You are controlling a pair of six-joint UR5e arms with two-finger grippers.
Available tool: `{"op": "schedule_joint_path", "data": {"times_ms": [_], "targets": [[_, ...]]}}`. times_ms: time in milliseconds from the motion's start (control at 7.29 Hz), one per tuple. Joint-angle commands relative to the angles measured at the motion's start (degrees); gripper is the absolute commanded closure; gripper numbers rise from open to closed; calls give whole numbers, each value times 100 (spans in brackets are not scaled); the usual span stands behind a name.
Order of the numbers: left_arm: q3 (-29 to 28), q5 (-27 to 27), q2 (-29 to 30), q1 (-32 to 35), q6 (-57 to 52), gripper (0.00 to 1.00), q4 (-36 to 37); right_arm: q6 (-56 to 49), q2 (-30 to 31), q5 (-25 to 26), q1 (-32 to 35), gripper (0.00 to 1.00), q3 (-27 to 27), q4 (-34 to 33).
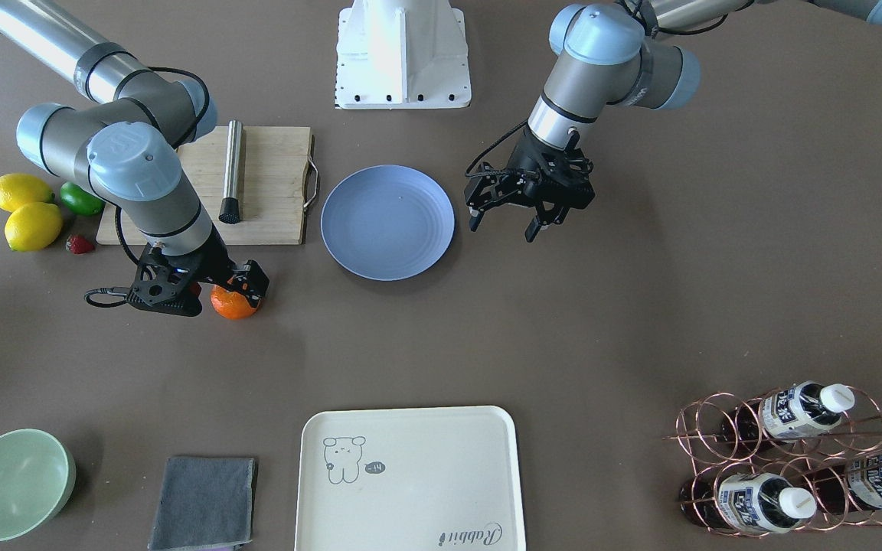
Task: Pick orange to plate
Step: 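Withdraw the left gripper from the plate while the right gripper grasps the orange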
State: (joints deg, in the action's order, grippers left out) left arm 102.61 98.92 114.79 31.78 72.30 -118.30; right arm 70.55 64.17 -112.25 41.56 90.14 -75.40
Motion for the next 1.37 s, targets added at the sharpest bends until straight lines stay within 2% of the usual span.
{"op": "schedule_joint_path", "data": {"times_ms": [0, 137, 275, 412, 549, 824, 1098, 1235], "targets": [[-13, 5, 0, 47, 3, 2, 0, 11, -98, 37, -69, 0, -110, 52], [-13, 5, 0, 48, 3, 2, 0, 3, -97, 54, -78, 0, -136, 52], [-13, 5, 0, 39, 3, 2, -8, 2, -89, 72, -78, 7, -163, 52], [-4, 5, 0, 21, 3, 2, -8, 11, -97, 81, -78, 61, -189, 52], [13, 92, 0, 47, 3, 2, 0, 11, -141, 81, -61, 100, -129, 17], [22, 513, -9, 450, -502, 2, 44, 11, -360, 29, 62, 100, -67, -131], [14, 934, -280, 1151, -1406, 2, 62, 133, -815, 54, 19, 100, 302, -998], [170, 1006, -621, 1529, -1890, 2, 36, 604, -1001, 167, -234, 100, 320, -1064]]}}
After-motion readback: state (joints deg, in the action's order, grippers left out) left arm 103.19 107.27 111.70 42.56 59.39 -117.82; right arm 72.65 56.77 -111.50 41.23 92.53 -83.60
